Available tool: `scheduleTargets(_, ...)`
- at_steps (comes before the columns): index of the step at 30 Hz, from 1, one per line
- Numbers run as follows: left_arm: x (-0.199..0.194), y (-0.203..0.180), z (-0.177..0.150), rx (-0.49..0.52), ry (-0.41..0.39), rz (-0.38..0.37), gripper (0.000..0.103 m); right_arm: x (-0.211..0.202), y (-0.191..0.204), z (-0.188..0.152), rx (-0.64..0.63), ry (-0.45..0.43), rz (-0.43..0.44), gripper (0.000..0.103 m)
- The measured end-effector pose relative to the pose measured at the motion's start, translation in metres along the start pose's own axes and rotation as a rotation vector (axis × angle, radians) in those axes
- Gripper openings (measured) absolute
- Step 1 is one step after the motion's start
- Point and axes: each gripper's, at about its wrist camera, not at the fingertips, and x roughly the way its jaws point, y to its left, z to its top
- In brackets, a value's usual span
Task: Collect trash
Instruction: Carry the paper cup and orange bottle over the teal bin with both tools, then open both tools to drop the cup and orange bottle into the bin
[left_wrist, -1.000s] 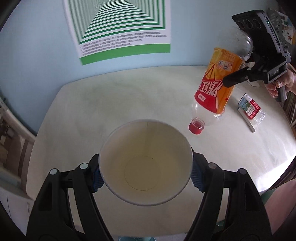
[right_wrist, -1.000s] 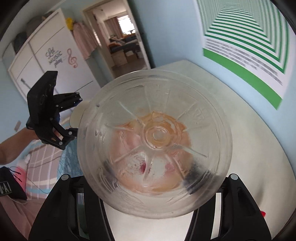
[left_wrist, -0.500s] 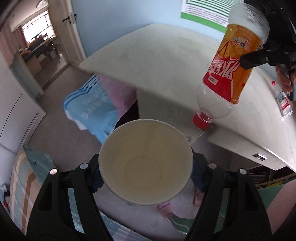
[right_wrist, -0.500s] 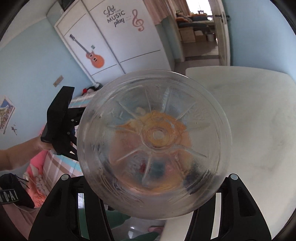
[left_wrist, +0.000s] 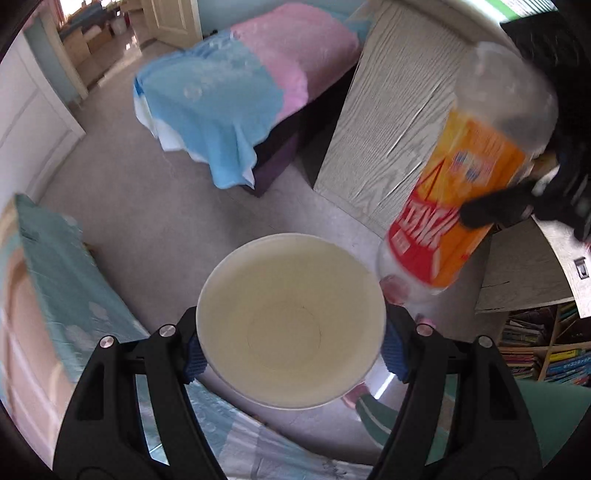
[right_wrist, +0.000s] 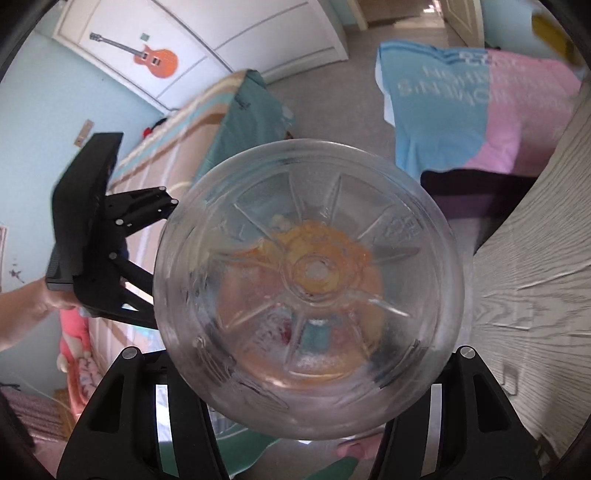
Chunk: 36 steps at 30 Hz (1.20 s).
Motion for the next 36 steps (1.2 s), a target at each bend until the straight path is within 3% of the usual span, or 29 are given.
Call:
scheduleTargets(8, 0.121, 0.019, -0.024, -0.011, 0.091, -0.025, 0.071, 0.129, -0.059, -0.025, 0.081, 0.086, -0.041, 0.057)
scheduleTargets(16, 0.19, 0.016, -0.056, -0.038, 0.199, -0.034, 0.072, 0.212, -0.077, -0.036, 0.14, 0.165, -0.072, 0.063)
scheduleTargets(18, 0.201, 0.015, -0.064, -0.031, 0.232, -0.029, 0.084, 0.22, -0.077, -0.041, 0.141, 0.179, -0.069, 0.067)
scheduleTargets(23, 0.205, 0.012, -0.073, -0.046, 0.275, -0.021, 0.094, 0.202, -0.092, -0.059, 0.177, 0.163, -0.068, 0.071)
scheduleTargets(36, 0.141, 0.008, -0.061, -0.068, 0.215, -0.035, 0.095, 0.132, -0.081, -0.055, 0.202, 0.076, -0.027, 0.075)
